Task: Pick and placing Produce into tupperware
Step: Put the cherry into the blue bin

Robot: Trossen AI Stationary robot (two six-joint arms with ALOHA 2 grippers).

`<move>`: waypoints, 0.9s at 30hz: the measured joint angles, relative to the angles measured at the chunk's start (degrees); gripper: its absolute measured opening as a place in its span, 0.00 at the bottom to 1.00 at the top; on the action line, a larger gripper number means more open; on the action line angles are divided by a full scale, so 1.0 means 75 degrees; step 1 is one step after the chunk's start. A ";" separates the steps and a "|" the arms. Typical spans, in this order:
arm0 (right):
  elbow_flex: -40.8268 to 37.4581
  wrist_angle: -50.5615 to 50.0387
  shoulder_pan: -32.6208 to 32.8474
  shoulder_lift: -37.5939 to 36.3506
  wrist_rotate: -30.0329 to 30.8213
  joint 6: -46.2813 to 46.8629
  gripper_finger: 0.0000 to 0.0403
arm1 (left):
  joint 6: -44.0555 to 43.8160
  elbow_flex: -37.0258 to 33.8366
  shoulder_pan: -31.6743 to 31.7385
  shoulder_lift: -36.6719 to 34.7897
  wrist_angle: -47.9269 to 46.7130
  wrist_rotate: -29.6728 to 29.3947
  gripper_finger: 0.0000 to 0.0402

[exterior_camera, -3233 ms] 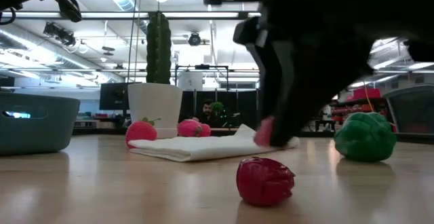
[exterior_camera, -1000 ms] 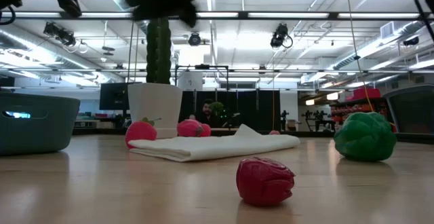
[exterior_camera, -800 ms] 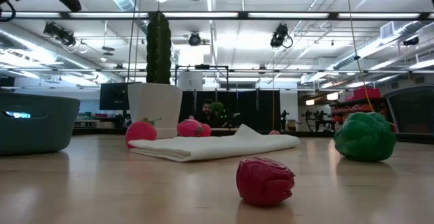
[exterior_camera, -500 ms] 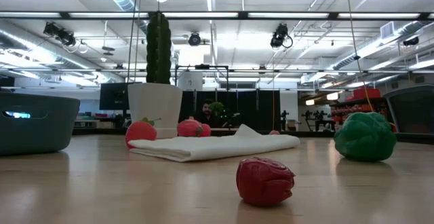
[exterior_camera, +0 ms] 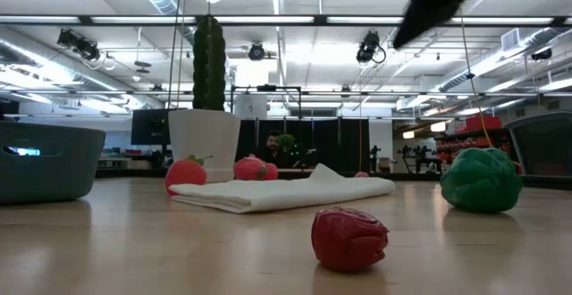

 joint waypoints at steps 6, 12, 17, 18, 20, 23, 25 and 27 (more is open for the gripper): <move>-0.1241 0.0007 -0.0003 -0.0395 0.0001 0.1147 0.35 | -0.1736 0.0174 -0.0725 0.1690 0.0004 0.0529 0.21; -0.1237 0.0073 -0.0120 -0.0608 0.0442 0.0988 0.35 | -0.4576 0.0174 -0.1292 0.2979 -0.0033 0.1730 0.19; -0.1171 0.0593 -0.0140 -0.0669 0.0943 0.0769 0.35 | -0.6005 0.0174 -0.1431 0.3754 -0.0813 0.3076 0.20; -0.1171 0.0701 -0.0140 -0.0675 0.0946 0.0687 0.35 | -0.6028 0.0174 -0.1424 0.3877 -0.1106 0.3216 0.21; -0.1171 0.0893 -0.0137 -0.0675 0.0952 0.0496 0.35 | -0.6030 0.0172 -0.1408 0.4098 -0.1643 0.3380 0.22; -0.1171 0.1194 -0.0140 -0.0675 0.0952 0.0042 0.35 | -0.5829 0.0172 -0.1403 0.4345 -0.2077 0.3543 0.26; -0.1171 0.1405 -0.0140 -0.0675 0.0985 -0.0288 0.35 | -0.5532 0.0172 -0.1435 0.4476 -0.1970 0.3541 0.30; -0.1171 0.1665 -0.0140 -0.0675 0.0995 -0.0589 0.35 | -0.5522 0.0172 -0.1445 0.4595 -0.1804 0.3542 0.35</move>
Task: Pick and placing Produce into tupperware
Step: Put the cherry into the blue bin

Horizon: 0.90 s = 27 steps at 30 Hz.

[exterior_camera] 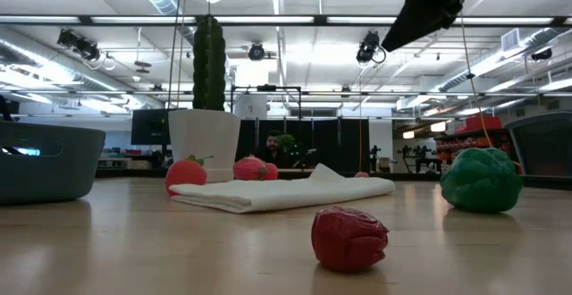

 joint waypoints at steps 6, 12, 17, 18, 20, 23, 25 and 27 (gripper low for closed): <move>0.0000 0.0617 0.0000 0.0000 0.0044 -0.0852 0.35 | -0.0563 0.0000 0.0005 0.0473 0.0716 0.0024 0.47; 0.0000 0.0905 0.0000 0.0000 0.0163 -0.1341 0.35 | -0.0543 -0.0003 -0.0190 0.1059 0.1190 0.0151 0.55; 0.0003 0.0994 -0.0055 0.0000 0.0161 -0.1542 0.35 | -0.0566 -0.0009 -0.0390 0.1315 0.1163 0.0186 0.56; 0.0003 0.1017 -0.0075 0.0000 0.0161 -0.1532 0.35 | -0.0566 -0.0015 -0.0436 0.1344 0.1152 0.0182 0.56; 0.0003 0.1026 -0.0136 0.0000 0.0160 -0.1500 0.35 | -0.0586 -0.0015 -0.0491 0.1422 0.1122 0.0187 0.56; 0.0004 0.1024 -0.0172 0.0000 0.0157 -0.1447 0.35 | -0.0601 -0.0023 -0.0578 0.1570 0.0891 0.0224 0.56; 0.0006 0.1024 -0.0166 0.0000 0.0142 -0.1379 0.35 | -0.0594 -0.0023 -0.0586 0.1688 0.0895 0.0256 0.56; 0.0006 0.1028 -0.0165 0.0000 0.0135 -0.1303 0.35 | -0.0524 -0.0026 -0.0584 0.1790 0.0954 0.0260 0.56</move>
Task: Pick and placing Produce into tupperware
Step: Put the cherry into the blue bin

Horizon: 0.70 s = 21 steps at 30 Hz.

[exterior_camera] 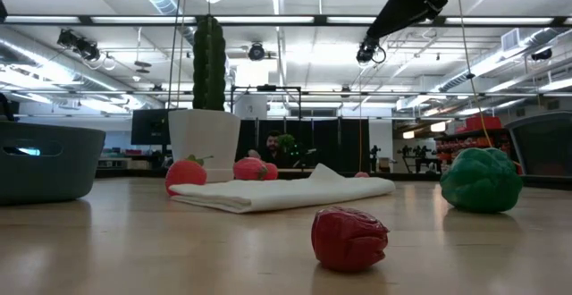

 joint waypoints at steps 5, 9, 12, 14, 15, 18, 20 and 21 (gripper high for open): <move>0.0000 -0.0001 -0.0001 0.0000 0.0000 0.0057 0.35 | 0.0230 0.0000 0.0013 0.0142 0.0071 -0.0012 0.56; 0.0000 -0.0003 -0.0001 0.0000 0.0000 0.0062 0.35 | 0.0433 0.0000 0.0010 0.0274 0.0029 -0.0052 0.54; 0.0000 -0.0001 -0.0001 0.0003 0.0002 0.0090 0.35 | 0.0486 0.0000 0.0013 0.0389 0.0028 -0.0055 0.49; 0.0000 -0.0004 -0.0001 0.0003 0.0002 0.0090 0.35 | 0.0615 0.0000 0.0013 0.0455 0.0040 -0.0055 0.45; 0.0000 -0.0003 -0.0001 0.0003 0.0003 0.0090 0.35 | 0.0657 0.0000 0.0013 0.0473 0.0035 -0.0055 0.43; 0.0000 -0.0002 -0.0001 0.0003 0.0003 0.0093 0.35 | 0.0763 -0.0050 0.0032 0.0475 0.0109 -0.0050 0.36; 0.0000 -0.0006 -0.0001 0.0003 0.0003 0.0093 0.35 | 0.0868 -0.0052 0.0059 0.0474 0.0101 -0.0015 0.31; 0.0000 -0.0003 -0.0001 0.0003 0.0003 0.0093 0.35 | 0.0969 -0.0053 0.0059 0.0474 0.0090 -0.0018 0.28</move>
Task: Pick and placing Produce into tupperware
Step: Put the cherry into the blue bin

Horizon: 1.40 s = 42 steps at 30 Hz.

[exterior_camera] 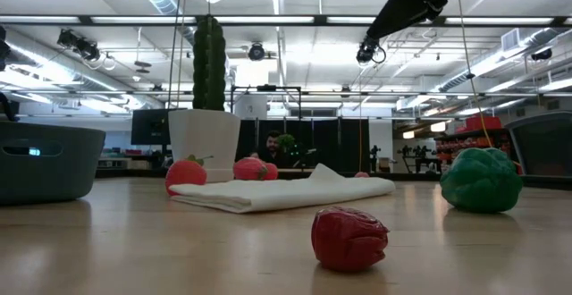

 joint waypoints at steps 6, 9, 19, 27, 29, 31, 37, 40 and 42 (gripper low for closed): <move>0.0000 0.0000 0.0000 0.0000 0.0000 0.0000 0.35 | 0.0457 0.0000 0.0159 -0.0012 -0.0062 -0.0020 0.11; 0.0000 0.0001 0.0000 0.0000 0.0000 0.0000 0.35 | 0.0844 0.0143 0.0289 -0.0015 -0.0173 -0.0069 0.07; 0.0000 0.0000 0.0000 0.0000 0.0003 0.0003 0.35 | 0.2365 0.1515 0.0877 -0.0025 -0.2677 -0.0489 0.12; 0.0000 0.0000 0.0003 0.0000 -0.0033 0.0079 0.35 | 0.3546 0.1874 0.1355 -0.0048 -0.5037 -0.1794 0.08; 0.0000 -0.0006 0.0003 0.0003 -0.0048 0.0185 0.35 | 0.3872 0.1559 0.1441 -0.0167 -0.4829 -0.1823 0.09; 0.0000 -0.0009 0.0003 0.0003 -0.0053 0.0195 0.35 | 0.4072 0.1320 0.1567 -0.0275 -0.4460 -0.1840 0.10; 0.0000 -0.0041 0.0023 0.0003 -0.0364 0.0324 0.35 | 0.4261 0.0383 0.1805 -0.0416 -0.4561 -0.1848 0.10; 0.0000 -0.0044 0.0023 0.0003 -0.0547 0.0452 0.35 | 0.4435 -0.0078 0.1903 -0.0455 -0.3948 -0.1687 0.10; 0.0000 -0.0044 0.0023 0.0003 -0.0580 0.0469 0.35 | 0.4564 -0.0330 0.1927 -0.0478 -0.3754 -0.1558 0.11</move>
